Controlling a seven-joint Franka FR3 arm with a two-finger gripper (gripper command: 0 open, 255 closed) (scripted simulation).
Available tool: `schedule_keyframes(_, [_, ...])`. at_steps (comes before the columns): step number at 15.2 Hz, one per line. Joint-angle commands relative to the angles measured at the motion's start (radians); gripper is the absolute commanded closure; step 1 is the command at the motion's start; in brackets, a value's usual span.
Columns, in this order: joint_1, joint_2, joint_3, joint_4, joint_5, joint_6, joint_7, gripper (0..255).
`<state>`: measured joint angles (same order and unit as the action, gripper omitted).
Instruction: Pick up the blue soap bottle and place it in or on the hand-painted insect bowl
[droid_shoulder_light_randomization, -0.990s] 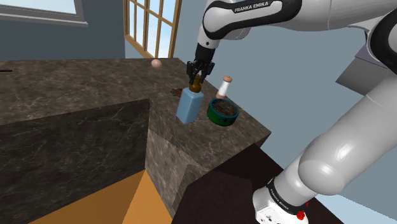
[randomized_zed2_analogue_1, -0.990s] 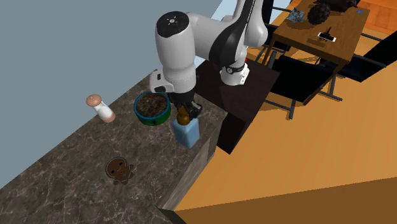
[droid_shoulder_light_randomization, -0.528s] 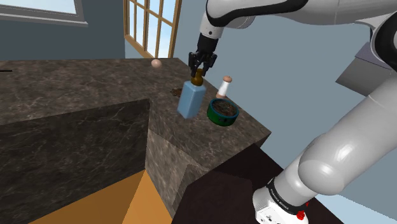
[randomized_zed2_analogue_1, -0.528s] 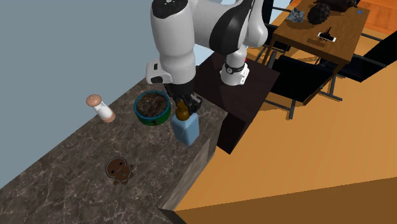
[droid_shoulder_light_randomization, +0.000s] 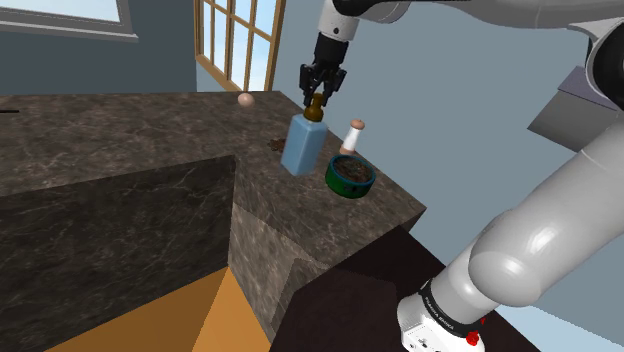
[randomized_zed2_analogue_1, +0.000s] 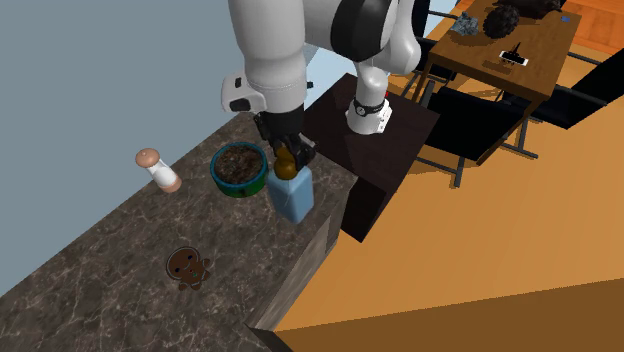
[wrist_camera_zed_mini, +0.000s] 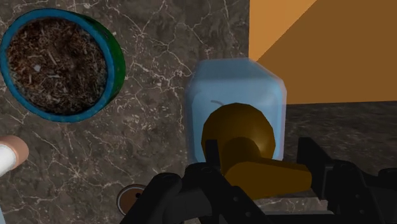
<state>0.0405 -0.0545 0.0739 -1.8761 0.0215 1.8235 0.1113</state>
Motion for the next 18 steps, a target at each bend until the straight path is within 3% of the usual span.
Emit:
schedule_keyframes(1, [-0.001,-0.005,-0.001,0.021,0.000,-0.026,-0.001,255])
schedule_keyframes(5, [-0.001,-0.004,-0.001,0.067,0.000,-0.072,0.000,255])
schedule_keyframes(18, [-0.132,-0.029,-0.158,0.205,-0.012,-0.239,-0.285,255])
